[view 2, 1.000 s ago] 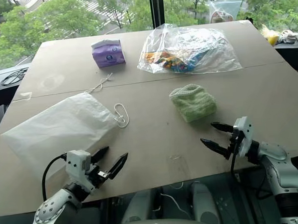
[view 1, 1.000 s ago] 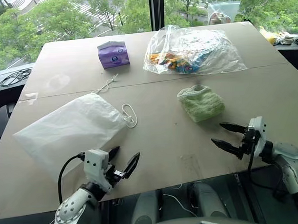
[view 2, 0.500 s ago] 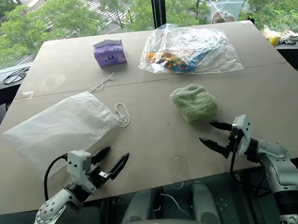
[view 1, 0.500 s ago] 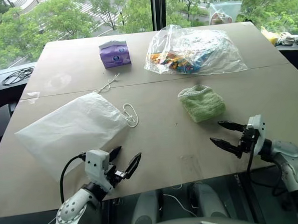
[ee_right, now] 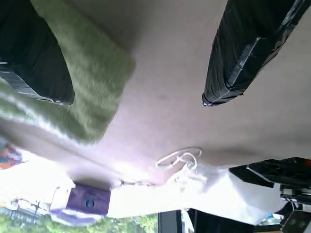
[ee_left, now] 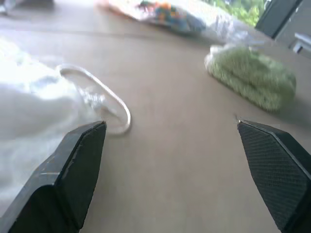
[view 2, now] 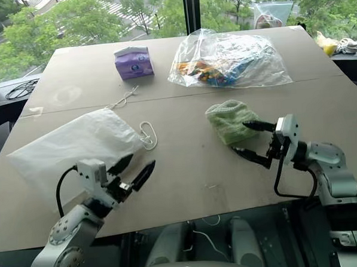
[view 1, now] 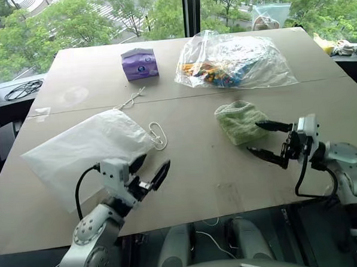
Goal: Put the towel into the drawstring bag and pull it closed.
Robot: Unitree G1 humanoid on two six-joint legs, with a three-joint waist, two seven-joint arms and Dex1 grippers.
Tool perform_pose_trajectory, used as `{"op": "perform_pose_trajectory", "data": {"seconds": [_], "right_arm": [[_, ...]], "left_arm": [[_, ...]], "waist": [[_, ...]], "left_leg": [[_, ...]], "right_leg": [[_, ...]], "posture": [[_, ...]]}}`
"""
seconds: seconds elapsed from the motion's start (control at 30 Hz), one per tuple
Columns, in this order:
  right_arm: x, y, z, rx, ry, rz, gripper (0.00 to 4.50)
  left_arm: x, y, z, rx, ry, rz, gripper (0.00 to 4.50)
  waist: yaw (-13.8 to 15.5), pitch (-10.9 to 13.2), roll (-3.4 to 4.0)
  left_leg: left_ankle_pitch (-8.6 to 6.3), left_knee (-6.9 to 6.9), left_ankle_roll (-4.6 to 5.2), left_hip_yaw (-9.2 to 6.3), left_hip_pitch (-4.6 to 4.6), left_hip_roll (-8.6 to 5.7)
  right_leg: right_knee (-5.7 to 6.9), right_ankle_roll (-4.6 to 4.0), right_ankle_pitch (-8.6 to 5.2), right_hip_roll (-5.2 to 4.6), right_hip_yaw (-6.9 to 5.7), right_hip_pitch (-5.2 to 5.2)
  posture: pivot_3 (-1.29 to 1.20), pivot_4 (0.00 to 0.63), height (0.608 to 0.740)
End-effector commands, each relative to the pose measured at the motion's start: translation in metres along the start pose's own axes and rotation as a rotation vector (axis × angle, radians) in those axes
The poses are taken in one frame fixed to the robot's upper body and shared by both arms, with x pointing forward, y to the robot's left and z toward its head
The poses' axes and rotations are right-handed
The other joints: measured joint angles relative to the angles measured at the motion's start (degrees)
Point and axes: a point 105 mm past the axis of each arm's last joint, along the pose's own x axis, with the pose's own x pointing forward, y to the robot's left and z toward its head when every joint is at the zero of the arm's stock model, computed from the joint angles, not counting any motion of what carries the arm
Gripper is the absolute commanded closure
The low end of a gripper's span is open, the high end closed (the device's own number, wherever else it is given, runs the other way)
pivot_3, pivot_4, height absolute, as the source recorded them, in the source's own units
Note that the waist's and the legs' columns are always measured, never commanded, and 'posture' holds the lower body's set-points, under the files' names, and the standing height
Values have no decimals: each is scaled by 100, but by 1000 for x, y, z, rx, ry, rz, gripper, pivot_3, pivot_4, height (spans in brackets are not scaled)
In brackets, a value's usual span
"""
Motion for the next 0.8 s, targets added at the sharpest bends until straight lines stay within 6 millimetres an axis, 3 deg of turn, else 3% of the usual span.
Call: {"op": "perform_pose_trajectory", "data": {"seconds": [0.03, 0.2, 0.43, 0.6, 0.8], "right_arm": [[5, 4, 23, -19, -56, 67, 0], [14, 5, 30, -4, -81, 135, 0], [17, 7, 19, -7, -45, 157, 0], [16, 5, 17, -7, -45, 153, 0], [16, 2, 15, -10, -44, 146, 0]], "left_arm": [[13, 11, 23, 29, -64, 133, 54], [35, 36, 20, 197, 44, 382, 54], [52, 51, 13, 302, 84, 667, 54], [57, 53, 7, 325, 110, 743, 54], [71, 62, 17, 357, 103, 805, 54]], "waist": [[8, -4, -6], [9, -3, -9], [8, 2, -17], [9, 2, -17], [10, 2, -18]], "left_leg": [[5, 2, 8, -1, 5, 0], [11, 0, 23, 1, -4, -10], [11, -1, 26, 2, 0, -10], [11, 1, 26, 0, 2, -9], [11, 1, 25, -1, 1, -9]], "right_leg": [[0, -1, 1, 1, -1, 8], [-1, -3, 3, 23, 13, 10], [0, -3, 5, 28, 11, 11], [1, -7, 11, 24, 15, 12], [6, -13, 14, 27, 13, 11]], "posture": [[0, 150, 740], [0, 150, 740], [0, 150, 740], [0, 150, 740], [0, 150, 740]]}}
